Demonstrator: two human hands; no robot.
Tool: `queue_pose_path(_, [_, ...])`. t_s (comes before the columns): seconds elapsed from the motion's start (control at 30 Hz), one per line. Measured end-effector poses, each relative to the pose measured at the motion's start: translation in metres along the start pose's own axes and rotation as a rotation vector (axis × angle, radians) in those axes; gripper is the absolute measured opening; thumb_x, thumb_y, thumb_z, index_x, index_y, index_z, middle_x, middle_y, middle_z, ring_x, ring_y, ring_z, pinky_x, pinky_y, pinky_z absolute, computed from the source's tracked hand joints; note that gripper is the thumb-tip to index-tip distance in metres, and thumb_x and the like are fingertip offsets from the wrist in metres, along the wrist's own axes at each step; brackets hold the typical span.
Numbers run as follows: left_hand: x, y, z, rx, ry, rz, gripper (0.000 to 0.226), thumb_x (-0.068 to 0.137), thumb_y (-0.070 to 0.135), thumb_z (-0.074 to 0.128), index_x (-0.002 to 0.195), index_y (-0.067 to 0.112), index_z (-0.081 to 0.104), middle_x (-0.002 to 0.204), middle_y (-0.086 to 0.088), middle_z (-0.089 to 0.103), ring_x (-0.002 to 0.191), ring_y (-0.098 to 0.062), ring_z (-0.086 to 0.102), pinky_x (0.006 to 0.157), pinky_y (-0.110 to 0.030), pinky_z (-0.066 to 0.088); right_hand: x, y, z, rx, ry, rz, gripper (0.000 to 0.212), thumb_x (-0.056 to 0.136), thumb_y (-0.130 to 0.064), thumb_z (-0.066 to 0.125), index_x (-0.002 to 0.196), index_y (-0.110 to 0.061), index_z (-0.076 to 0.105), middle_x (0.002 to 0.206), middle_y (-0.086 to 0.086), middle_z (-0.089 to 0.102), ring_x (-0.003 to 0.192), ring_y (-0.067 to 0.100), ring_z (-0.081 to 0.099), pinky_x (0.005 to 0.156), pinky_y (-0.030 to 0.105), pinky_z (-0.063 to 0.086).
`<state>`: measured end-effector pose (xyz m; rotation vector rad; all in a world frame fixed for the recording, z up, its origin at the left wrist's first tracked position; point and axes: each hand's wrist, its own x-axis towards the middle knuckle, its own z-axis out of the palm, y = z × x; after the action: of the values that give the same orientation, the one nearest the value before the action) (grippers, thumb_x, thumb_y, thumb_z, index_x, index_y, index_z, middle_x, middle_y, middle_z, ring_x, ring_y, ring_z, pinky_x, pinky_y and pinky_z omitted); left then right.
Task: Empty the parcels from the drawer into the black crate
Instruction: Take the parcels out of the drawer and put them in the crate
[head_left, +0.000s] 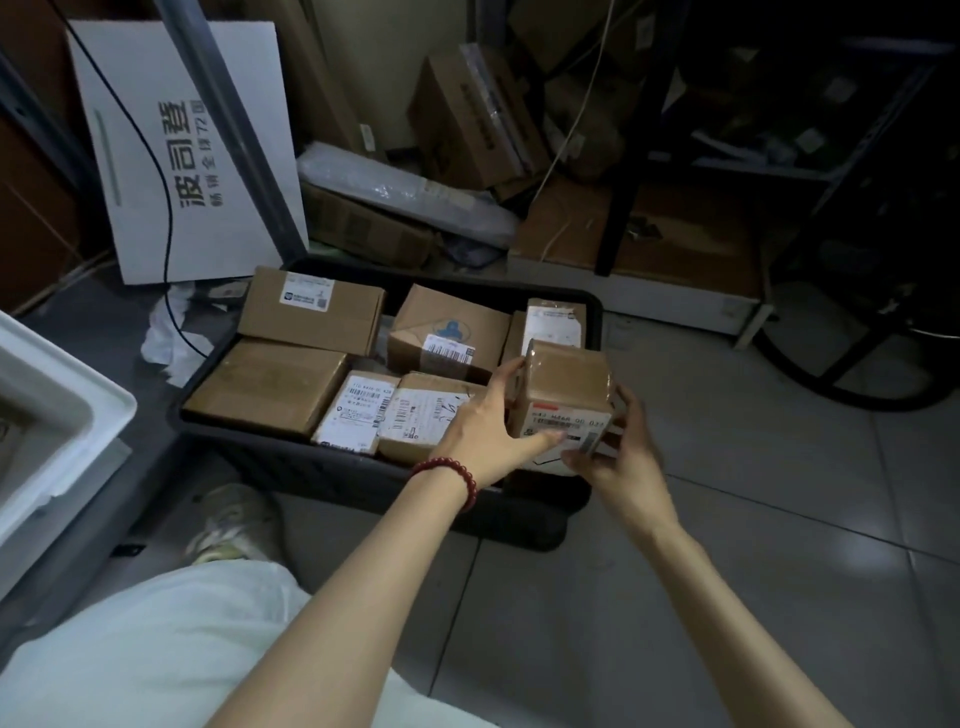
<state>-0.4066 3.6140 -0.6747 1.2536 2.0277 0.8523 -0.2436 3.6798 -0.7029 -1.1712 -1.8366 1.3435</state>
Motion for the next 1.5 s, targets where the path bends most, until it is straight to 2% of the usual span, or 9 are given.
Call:
queue_pose_path(0.1, [-0.002,-0.005,-0.001,0.051,-0.016,-0.046,0.092,0.071,0.068,0.066,0.140,0.048,0.008,0.129,-0.002,0.056,0.113,-0.022,0.057,0.086,-0.031,0.047,-0.005,0.001,0.004,-0.025,-0.007,-0.007,0.088,0.076,-0.018,0.080,0.145,-0.032,0.026,0.130,-0.009,0.049,0.115,0.011,0.056,0.088,0.024,0.052])
queue_pose_path(0.17, [-0.005,-0.006,-0.001,0.083,-0.033,-0.064,0.090,0.072,0.071,0.062,0.139,0.050,0.005,0.132,-0.004,0.053,0.113,-0.024,0.057,0.088,-0.035,0.048,-0.008,0.000,0.006,-0.034,-0.039,-0.011,0.086,0.077,-0.027,0.079,0.145,-0.032,0.027,0.134,-0.008,0.047,0.118,0.013,0.055,0.096,0.032,0.050])
queue_pose_path(0.27, [-0.008,-0.010,0.001,0.217,-0.033,-0.028,0.080,0.080,0.066,0.057,0.143,0.045,0.014,0.139,-0.001,0.046,0.122,-0.022,0.049,0.097,-0.041,0.045,-0.009,-0.002,0.009,-0.061,-0.063,-0.003,0.074,0.081,-0.031,0.076,0.142,-0.029,0.034,0.138,-0.002,0.046,0.120,0.011,0.052,0.101,0.033,0.048])
queue_pose_path(0.47, [-0.014,-0.017,-0.005,0.501,0.031,0.016,0.064,0.089,0.061,0.046,0.144,0.039,0.023,0.138,-0.001,0.047,0.123,-0.024,0.047,0.096,-0.044,0.041,-0.010,-0.007,0.008,-0.321,-0.089,-0.068,0.066,0.085,-0.038,0.069,0.142,-0.026,0.038,0.137,-0.003,0.042,0.118,0.001,0.039,0.096,0.015,0.031])
queue_pose_path(0.63, [-0.022,-0.014,-0.016,0.724,0.154,0.055,0.058,0.091,0.060,0.041,0.141,0.031,0.033,0.134,0.001,0.052,0.124,-0.021,0.044,0.098,-0.042,0.035,-0.008,-0.022,0.008,-0.612,-0.097,-0.095,0.057,0.092,-0.048,0.054,0.141,-0.025,0.038,0.144,0.003,0.037,0.130,0.023,0.039,0.102,0.037,0.041])
queue_pose_path(0.8, [-0.039,-0.011,-0.066,0.750,0.303,0.041,0.053,0.093,0.054,0.042,0.139,0.030,0.038,0.130,0.004,0.055,0.119,-0.018,0.047,0.094,-0.039,0.037,0.002,-0.061,0.021,-0.715,-0.158,-0.206,0.057,0.094,-0.055,0.044,0.143,-0.028,0.035,0.150,-0.001,0.033,0.135,0.022,0.034,0.104,0.042,0.040])
queue_pose_path(1.0, [-0.088,-0.019,-0.148,0.560,0.456,-0.262,0.044,0.093,0.053,0.044,0.128,0.028,0.049,0.131,0.000,0.054,0.120,-0.023,0.048,0.094,-0.041,0.037,0.004,-0.123,0.067,-0.700,-0.306,-0.406,0.062,0.092,-0.061,0.043,0.145,-0.030,0.032,0.148,-0.001,0.038,0.133,0.020,0.037,0.104,0.040,0.038])
queue_pose_path(1.2, [-0.164,-0.036,-0.219,0.640,0.669,-0.415,0.038,0.089,0.050,0.050,0.120,0.029,0.053,0.126,-0.001,0.058,0.117,-0.026,0.050,0.093,-0.041,0.037,-0.018,-0.193,0.151,-0.743,-0.394,-0.650,0.060,0.094,-0.061,0.039,0.143,-0.026,0.037,0.146,0.001,0.041,0.133,0.022,0.039,0.102,0.039,0.039])
queue_pose_path(1.5, [-0.297,-0.097,-0.268,0.666,0.812,-0.754,0.040,0.090,0.051,0.048,0.124,0.030,0.051,0.125,0.002,0.061,0.116,-0.026,0.052,0.092,-0.038,0.037,-0.074,-0.259,0.257,-0.866,-0.632,-0.908,0.056,0.093,-0.057,0.045,0.139,-0.024,0.041,0.141,0.003,0.046,0.129,0.024,0.043,0.096,0.040,0.040])
